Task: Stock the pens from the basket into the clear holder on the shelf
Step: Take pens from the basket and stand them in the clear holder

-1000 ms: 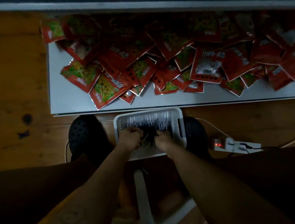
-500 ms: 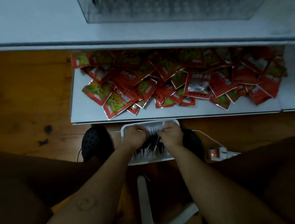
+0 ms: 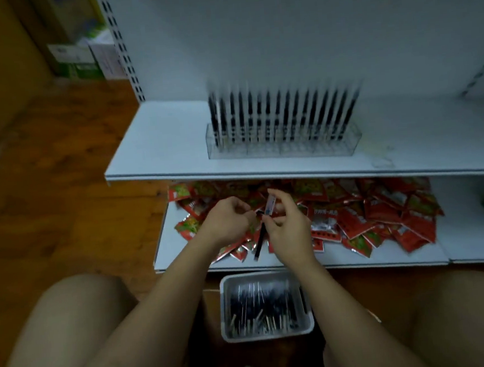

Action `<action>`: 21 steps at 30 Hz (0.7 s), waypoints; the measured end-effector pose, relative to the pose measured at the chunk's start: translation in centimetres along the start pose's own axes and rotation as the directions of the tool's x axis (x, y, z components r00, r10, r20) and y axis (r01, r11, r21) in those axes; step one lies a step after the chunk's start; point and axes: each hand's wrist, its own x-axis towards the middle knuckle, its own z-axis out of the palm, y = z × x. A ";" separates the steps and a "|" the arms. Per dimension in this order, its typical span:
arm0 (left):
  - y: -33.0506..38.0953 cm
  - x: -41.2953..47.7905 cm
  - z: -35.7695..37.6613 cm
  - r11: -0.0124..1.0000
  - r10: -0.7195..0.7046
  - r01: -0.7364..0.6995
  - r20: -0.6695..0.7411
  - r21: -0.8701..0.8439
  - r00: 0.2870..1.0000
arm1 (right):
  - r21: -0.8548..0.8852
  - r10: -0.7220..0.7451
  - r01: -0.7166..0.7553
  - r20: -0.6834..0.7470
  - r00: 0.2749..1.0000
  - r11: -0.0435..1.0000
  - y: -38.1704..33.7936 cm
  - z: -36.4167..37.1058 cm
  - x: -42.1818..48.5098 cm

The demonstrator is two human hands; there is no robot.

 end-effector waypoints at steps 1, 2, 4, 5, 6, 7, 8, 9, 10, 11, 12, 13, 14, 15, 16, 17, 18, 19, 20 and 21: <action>0.9 -0.1 -0.9 0.998 0.030 -0.029 -0.020 0.049 0.999 | -0.011 -0.045 0.045 -0.028 0.999 0.999 -1.2 -0.3 0.4; 1.7 -0.3 -1.7 0.992 0.060 -0.056 -0.027 0.116 0.998 | -0.019 -0.082 0.081 -0.053 0.995 0.996 -2.4 -0.6 0.9; 2.8 -0.4 -3.2 0.962 0.125 -0.115 -0.023 0.249 0.992 | -0.028 -0.150 0.148 -0.094 0.984 0.989 -5.0 -1.4 2.1; 3.3 -0.3 -3.8 0.949 0.150 -0.136 -0.028 0.285 0.988 | -0.036 -0.186 0.183 -0.117 0.976 0.982 -6.3 -1.9 2.9; 3.6 -0.1 -4.4 0.947 0.161 -0.144 -0.037 0.289 0.986 | -0.040 -0.220 0.216 -0.145 0.965 0.976 -7.6 -2.3 3.6; 3.9 0.2 -5.0 0.949 0.166 -0.145 -0.056 0.279 0.984 | -0.036 -0.250 0.248 -0.175 0.952 0.968 -8.9 -2.7 4.4; 4.2 0.6 -5.7 0.960 0.161 -0.137 -0.077 0.246 0.984 | -0.024 -0.279 0.280 -0.203 0.939 0.960 -10.2 -3.0 5.2; 4.6 1.1 -6.4 0.976 0.145 -0.127 -0.096 0.174 0.985 | -0.014 -0.305 0.310 -0.225 0.925 0.951 -11.4 -3.2 6.1; 5.1 1.7 -7.3 0.991 0.124 -0.117 -0.105 0.067 0.987 | -0.013 -0.332 0.339 -0.241 0.912 0.941 -12.6 -3.3 7.0; 5.5 2.2 -8.2 0.993 0.107 -0.113 -0.113 -0.044 0.988 | -0.015 -0.357 0.365 -0.245 0.901 0.931 -13.7 -3.3 7.9; 5.9 2.7 -9.1 0.986 0.094 -0.110 -0.128 -0.126 0.987 | -0.016 -0.381 0.389 -0.237 0.894 0.921 -14.6 -3.1 8.9; 6.2 3.3 -9.9 0.980 0.080 -0.107 -0.162 -0.165 0.983 | -0.011 -0.402 0.410 -0.223 0.888 0.912 -15.4 -2.9 9.7; 6.2 3.9 -10.6 0.979 0.064 -0.102 -0.208 -0.178 0.976 | -0.010 -0.422 0.430 -0.214 0.881 0.903 -16.0 -2.6 10.6; 6.1 4.6 -10.9 0.977 0.044 -0.093 -0.248 -0.191 0.968 | -0.016 -0.441 0.448 -0.211 0.872 0.894 -16.5 -2.3 11.4; 6.0 5.2 -11.0 0.974 0.025 -0.084 -0.267 -0.211 0.963 | -0.025 -0.459 0.464 -0.207 0.864 0.886 -16.7 -2.0 12.1; 5.8 5.8 -10.8 0.969 0.006 -0.073 -0.272 -0.235 0.962 | -0.037 -0.469 0.471 -0.196 0.861 0.881 -16.8 -1.7 12.7; 5.6 6.4 -10.6 0.964 -0.015 -0.059 -0.272 -0.258 0.962 | -0.052 -0.471 0.470 -0.176 0.864 0.881 -16.9 -1.5 13.2; 5.4 6.8 -10.3 0.959 -0.041 -0.037 -0.268 -0.281 0.962 | -0.071 -0.469 0.464 -0.150 0.870 0.883 -16.8 -1.3 13.6; 5.2 7.3 -10.0 0.953 -0.063 -0.019 -0.258 -0.303 0.964 | -0.090 -0.467 0.459 -0.128 0.875 0.884 -16.8 -1.2 14.0; 5.0 7.6 -9.8 0.947 -0.076 -0.007 -0.245 -0.322 0.966 | -0.104 -0.468 0.458 -0.118 0.876 0.883 -16.7 -1.2 14.2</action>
